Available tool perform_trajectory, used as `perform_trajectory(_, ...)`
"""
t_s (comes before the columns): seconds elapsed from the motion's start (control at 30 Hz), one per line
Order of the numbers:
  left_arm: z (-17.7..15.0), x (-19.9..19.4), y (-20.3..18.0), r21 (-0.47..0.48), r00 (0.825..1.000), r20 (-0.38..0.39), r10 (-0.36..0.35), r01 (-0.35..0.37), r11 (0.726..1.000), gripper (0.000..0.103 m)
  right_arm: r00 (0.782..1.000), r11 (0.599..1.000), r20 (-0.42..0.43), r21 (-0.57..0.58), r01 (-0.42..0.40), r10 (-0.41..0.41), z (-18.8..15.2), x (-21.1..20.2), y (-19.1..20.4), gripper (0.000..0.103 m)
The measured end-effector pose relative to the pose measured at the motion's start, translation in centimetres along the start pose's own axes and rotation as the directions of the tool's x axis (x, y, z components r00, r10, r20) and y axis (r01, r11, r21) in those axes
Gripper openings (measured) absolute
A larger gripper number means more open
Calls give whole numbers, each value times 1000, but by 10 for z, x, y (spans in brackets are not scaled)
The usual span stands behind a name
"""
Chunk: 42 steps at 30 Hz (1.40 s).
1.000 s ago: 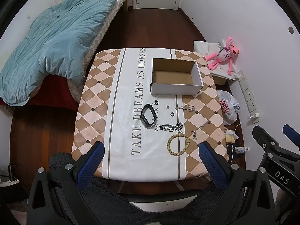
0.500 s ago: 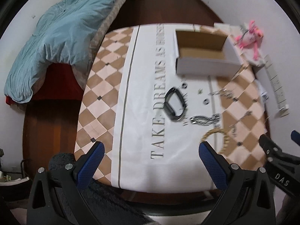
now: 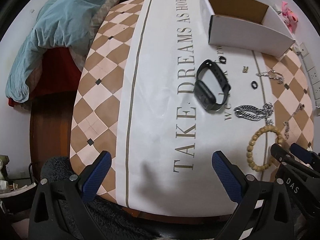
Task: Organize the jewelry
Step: 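Grasp the wooden bead bracelet with the right tool while the left tool grasps the black watch band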
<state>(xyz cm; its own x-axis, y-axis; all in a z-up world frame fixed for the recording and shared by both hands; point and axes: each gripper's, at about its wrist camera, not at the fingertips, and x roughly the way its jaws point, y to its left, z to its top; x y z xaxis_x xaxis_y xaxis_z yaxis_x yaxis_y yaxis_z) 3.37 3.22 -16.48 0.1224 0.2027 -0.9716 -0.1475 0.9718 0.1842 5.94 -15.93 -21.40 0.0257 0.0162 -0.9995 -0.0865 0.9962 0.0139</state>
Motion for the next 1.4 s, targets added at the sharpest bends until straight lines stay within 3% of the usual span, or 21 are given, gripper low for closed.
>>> perform_trajectory(0.17, 1, 7, 3, -3, 1000, -9, 6, -6, 1000, 103, 1000, 999, 1, -26, 18, -18, 1, 7, 9, 35)
perform_trajectory(0.23, 1, 8, 4, -4, 1000, -16, 6, -6, 1000, 103, 1000, 999, 15, -37, 21, -20, 2, 8, 11, 13)
perform_trajectory(0.27, 1, 9, 4, -6, 1000, -17, 4, -4, 1000, 103, 999, 999, 20, -45, 28, -27, 2, 7, 13, 9)
perform_trajectory(0.5, 13, -3, 5, -18, 1000, 10, -16, 16, 1000, 103, 996, 999, 84, -24, -21, 23, 4, -14, 10, 9)
perform_trajectory(0.67, 44, -11, 10, -67, 997, 54, -57, 61, 996, 102, 984, 998, 166, 7, -66, 64, 23, -48, -2, 9)
perform_trajectory(0.83, 69, -1, 8, -92, 990, 52, -133, 138, 986, 101, 982, 998, 182, 18, -56, 52, 57, -49, -11, 9)
perform_trajectory(0.9, 76, 9, 2, -82, 989, 34, -146, 148, 986, 95, 983, 998, 178, 26, -55, 50, 67, -46, -15, 9)
perform_trajectory(0.97, 80, 22, -3, -71, 987, 0, -159, 159, 985, 76, 984, 998, 171, 33, -52, 46, 74, -42, -17, 9)
perform_trajectory(1.1, 83, 43, -12, -62, 980, -58, -190, 187, 980, 57, 987, 998, 156, 42, -47, 40, 80, -34, -24, 9)
perform_trajectory(1.17, 83, 51, -15, -50, 977, -69, -201, 197, 979, 43, 988, 998, 149, 47, -41, 34, 80, -31, -26, 9)
perform_trajectory(1.33, 85, 58, -13, -4, 980, -37, -194, 194, 981, 14, 990, 997, 139, 55, -46, 38, 79, -28, -29, 9)
perform_trajectory(1.4, 85, 56, -11, 6, 982, -22, -190, 190, 982, 10, 989, 997, 139, 57, -57, 48, 78, -29, -30, 9)
